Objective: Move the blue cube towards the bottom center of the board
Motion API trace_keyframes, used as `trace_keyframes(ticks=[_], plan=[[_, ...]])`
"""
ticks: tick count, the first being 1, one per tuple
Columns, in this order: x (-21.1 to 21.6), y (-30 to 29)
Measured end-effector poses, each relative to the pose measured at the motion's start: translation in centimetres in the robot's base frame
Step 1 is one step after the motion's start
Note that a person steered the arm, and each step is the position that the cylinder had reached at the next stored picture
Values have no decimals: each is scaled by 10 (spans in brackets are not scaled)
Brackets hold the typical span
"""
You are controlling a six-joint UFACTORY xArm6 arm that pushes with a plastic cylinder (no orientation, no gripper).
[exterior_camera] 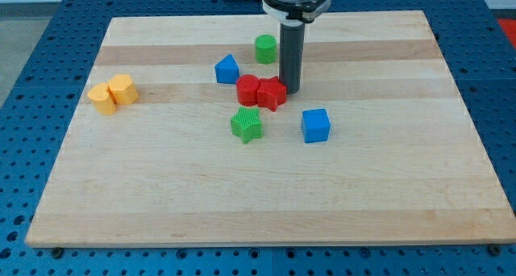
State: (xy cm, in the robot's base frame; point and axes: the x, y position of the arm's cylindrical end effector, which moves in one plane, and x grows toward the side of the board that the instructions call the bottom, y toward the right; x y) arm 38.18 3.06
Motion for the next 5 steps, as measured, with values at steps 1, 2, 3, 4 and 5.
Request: trace_keyframes(ticks=[1, 2, 3, 4, 5], plan=[[2, 8], [3, 75], [-11, 140], [-43, 162], [-36, 161]])
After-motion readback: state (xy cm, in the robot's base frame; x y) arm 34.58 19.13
